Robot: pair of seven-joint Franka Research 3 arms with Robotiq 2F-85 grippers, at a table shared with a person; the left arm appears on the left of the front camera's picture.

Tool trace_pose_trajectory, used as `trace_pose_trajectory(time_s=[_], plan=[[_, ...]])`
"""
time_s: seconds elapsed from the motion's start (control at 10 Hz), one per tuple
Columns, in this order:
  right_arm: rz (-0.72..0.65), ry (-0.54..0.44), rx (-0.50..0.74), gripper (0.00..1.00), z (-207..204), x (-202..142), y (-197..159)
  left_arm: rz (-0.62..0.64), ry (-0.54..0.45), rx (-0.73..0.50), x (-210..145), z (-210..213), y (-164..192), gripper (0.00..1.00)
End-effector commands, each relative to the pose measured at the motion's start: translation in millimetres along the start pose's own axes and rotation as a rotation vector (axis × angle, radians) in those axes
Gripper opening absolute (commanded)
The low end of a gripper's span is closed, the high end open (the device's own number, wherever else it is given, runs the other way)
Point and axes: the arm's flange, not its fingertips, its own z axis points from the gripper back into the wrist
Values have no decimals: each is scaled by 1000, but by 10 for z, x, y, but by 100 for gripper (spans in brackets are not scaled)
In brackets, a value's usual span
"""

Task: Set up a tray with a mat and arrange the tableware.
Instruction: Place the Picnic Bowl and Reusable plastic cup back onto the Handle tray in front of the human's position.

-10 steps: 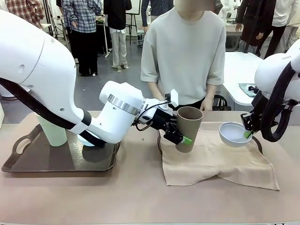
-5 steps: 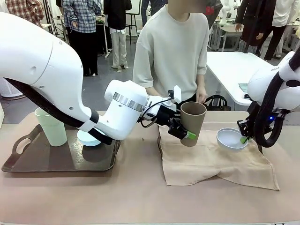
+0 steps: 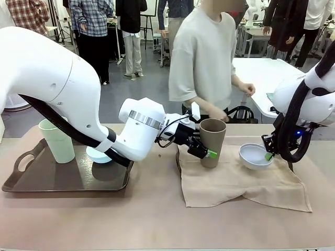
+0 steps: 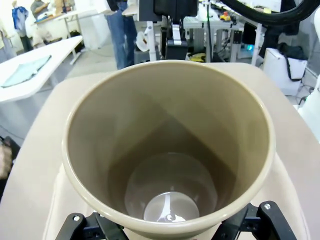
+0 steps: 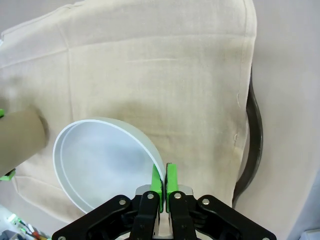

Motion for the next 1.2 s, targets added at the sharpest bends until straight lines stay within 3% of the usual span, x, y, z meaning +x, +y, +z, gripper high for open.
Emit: trace_pose_trajectory(time_s=[0.0, 0.1, 0.2, 0.3, 0.4, 0.5, 0.6, 1.1], plan=[[8, -16, 24, 4, -62, 58, -55, -21, -30, 19, -33, -16, 3, 84], [3, -16, 34, 16, -69, 75, -58, -21, -26, 14, -27, -7, 15, 84], [6, -7, 36, 63, -68, 60, -66, -13, -22, 14, -29, -11, -1, 100], [4, -9, 32, 74, -57, 65, -64, -15, -16, 3, -27, -3, -6, 100], [0, -11, 18, 100, -35, 47, -82, -12, -5, 0, -30, -9, -26, 100], [-2, -10, 14, 94, 29, 29, -92, 9, 32, -27, -30, 13, -37, 100], [0, -25, 0, 100, 124, -9, -109, 14, 50, -43, -35, 34, -61, 100], [4, -58, 29, 100, 664, -255, -277, 94, 248, -51, -132, 384, -97, 100]])
